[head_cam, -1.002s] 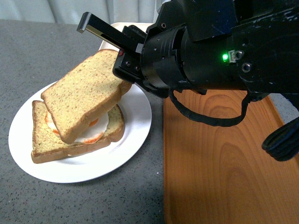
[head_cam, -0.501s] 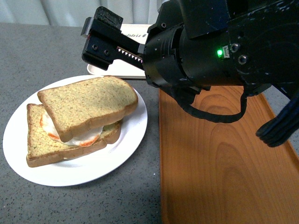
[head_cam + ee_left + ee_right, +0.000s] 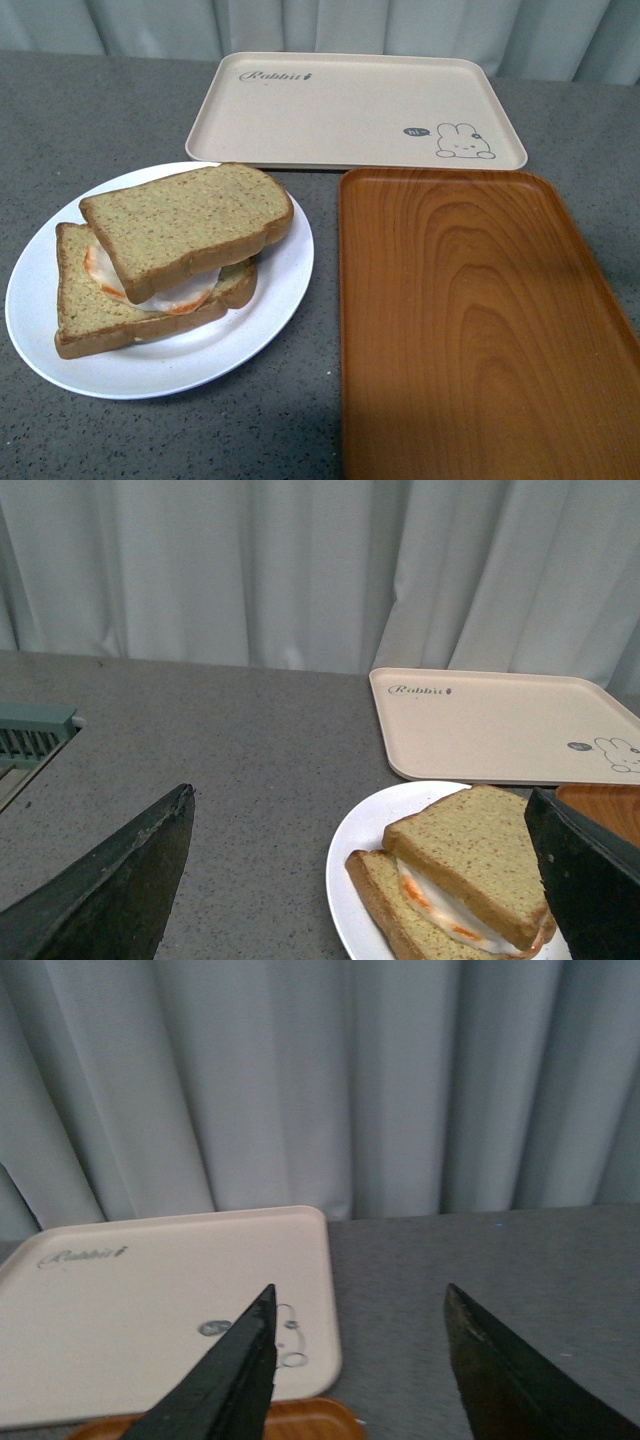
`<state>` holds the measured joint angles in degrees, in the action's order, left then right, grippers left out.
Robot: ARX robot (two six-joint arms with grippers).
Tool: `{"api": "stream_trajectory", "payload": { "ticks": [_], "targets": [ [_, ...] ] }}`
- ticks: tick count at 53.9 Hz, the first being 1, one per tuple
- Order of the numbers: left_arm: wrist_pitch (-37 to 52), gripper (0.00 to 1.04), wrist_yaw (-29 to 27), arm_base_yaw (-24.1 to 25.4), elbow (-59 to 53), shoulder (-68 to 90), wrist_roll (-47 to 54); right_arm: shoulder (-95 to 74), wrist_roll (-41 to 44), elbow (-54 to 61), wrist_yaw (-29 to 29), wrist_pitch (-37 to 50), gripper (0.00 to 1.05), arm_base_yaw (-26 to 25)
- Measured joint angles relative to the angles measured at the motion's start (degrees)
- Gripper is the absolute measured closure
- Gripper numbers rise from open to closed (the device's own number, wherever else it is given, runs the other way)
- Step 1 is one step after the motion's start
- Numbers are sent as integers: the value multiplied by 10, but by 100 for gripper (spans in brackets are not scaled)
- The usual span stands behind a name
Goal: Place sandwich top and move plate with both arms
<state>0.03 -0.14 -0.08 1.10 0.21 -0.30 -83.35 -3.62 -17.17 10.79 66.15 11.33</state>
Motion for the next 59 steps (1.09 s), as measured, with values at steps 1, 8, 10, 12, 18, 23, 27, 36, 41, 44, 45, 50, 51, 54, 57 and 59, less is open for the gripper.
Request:
{"api": "stream_trajectory", "payload": {
  "ticks": [1,8,10,12,18,23,27,36,41,44,45,50,51,54,57,59],
  "targets": [
    [0,6,0,0,0,0,0,21,6,17,-21,-6,64,-16],
    [0,6,2,0,0,0,0,160,24,113,-94,-87,87,-104],
    [0,6,2,0,0,0,0,199,26,128,-96,-113,92,-109],
    [0,6,2,0,0,0,0,274,29,149,-103,-172,101,-111],
    [0,6,1,0,0,0,0,516,34,169,-108,-389,104,-111],
    [0,6,1,0,0,0,0,680,34,169,-109,-549,104,-112],
    [0,6,1,0,0,0,0,790,34,168,-108,-638,104,-112],
    [0,6,2,0,0,0,0,830,34,168,-108,-661,104,-112],
    [0,6,1,0,0,0,0,831,34,168,-109,-661,104,-112],
    [0,6,1,0,0,0,0,831,34,168,-109,-661,104,-112],
    [0,6,1,0,0,0,0,831,34,168,-109,-661,104,-112],
    [0,6,2,0,0,0,0,831,34,168,-108,-661,104,-112],
    [0,6,2,0,0,0,0,831,34,168,-108,-661,104,-112],
    [0,6,2,0,0,0,0,830,32,168,-105,-663,103,-112],
    [0,6,2,0,0,0,0,805,2,147,-94,-722,96,-114],
    [0,6,2,0,0,0,0,781,-17,135,-97,-755,91,-120]
  ]
}}
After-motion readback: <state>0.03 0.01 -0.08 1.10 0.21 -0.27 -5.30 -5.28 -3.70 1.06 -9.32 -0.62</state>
